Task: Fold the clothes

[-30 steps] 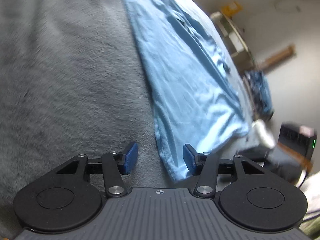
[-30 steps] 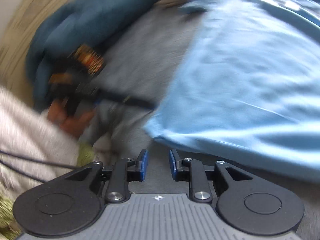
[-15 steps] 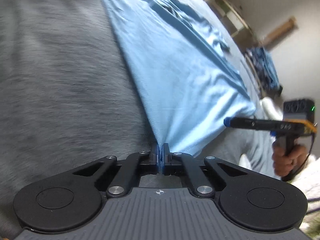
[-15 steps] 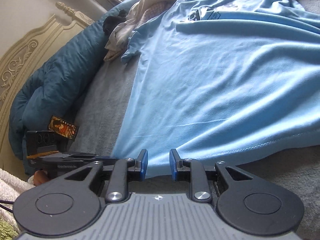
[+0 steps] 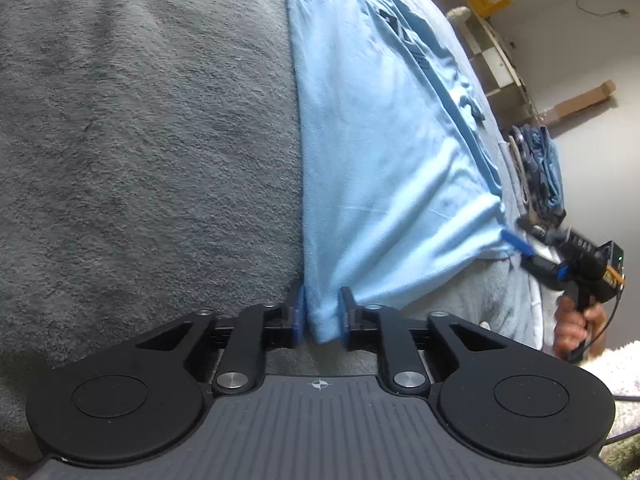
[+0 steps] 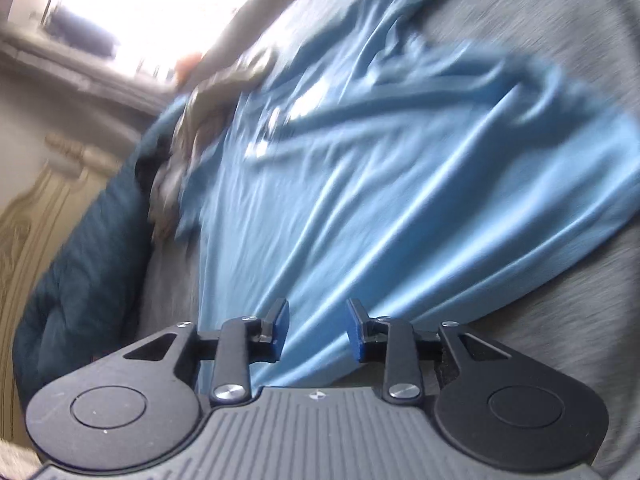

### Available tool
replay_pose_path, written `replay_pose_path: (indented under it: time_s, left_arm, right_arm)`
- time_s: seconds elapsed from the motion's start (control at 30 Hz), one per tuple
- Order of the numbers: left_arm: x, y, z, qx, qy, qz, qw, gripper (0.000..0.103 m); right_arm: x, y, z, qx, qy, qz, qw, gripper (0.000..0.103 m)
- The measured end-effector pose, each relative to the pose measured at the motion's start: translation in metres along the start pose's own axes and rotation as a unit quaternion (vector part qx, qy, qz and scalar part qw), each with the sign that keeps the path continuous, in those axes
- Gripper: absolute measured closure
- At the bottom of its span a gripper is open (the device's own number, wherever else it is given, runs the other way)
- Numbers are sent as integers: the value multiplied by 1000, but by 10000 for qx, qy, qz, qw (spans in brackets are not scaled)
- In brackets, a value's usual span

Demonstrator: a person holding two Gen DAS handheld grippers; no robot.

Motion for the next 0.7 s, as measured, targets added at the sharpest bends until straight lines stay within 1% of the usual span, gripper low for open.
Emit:
replay_pose_path:
  time_s: [0.03, 0.07, 0.13, 0.2, 0.23, 0.3, 0.37, 0.43, 0.5, 0.6, 0.7]
  left_arm:
    - [0, -1, 0, 2, 13, 41, 10000, 76]
    - [-1, -2, 1, 4, 27, 81, 10000, 75]
    - [-1, -2, 2, -1, 44, 102, 9999, 73]
    - [-1, -2, 4, 16, 45, 20, 10000, 73]
    - [-1, -1, 4, 29, 42, -38, 10000, 73]
    - [0, 0, 4, 59, 33, -162, 9998, 74]
    - [0, 2, 5, 77, 23, -272, 9996, 75]
    - [1, 3, 5, 41, 27, -308, 9995, 76]
    - [1, 3, 6, 16, 35, -321, 9995, 77]
    - [0, 3, 7, -11, 50, -339, 9994, 78]
    - [0, 4, 7, 25, 46, -400, 9992, 78]
  right_arm:
    - [-17, -6, -14, 47, -328, 88, 9994, 66]
    - [-36, -16, -30, 158, -721, 174, 9971, 62]
    - [-66, -38, -55, 482, -1352, 322, 9891, 57]
    - [-88, -66, -68, 833, -1583, 538, 9824, 56]
    - [-95, -79, -69, 970, -1592, 632, 9804, 56]
    - [-104, -97, -64, 1091, -1526, 720, 9796, 56]
    - [-112, -107, -55, 1061, -1453, 779, 9806, 56]
    - [-118, -108, -45, 898, -1337, 785, 9838, 56]
    - [-122, -100, -37, 688, -1195, 589, 9887, 56]
    - [-126, -88, -25, 543, -942, 267, 9937, 56]
    - [-127, -93, -12, 761, -642, 146, 9949, 56]
Point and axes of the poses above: each gripper's, at about its wrist camera, not at the fingertips, and z roughly the way its jaws point, y to its left, x to its underside, the point moved 10 cm from there along z, roughly the way its jaws point, and after that the axes turned 12 degrees about z, right-handed, at the moved point
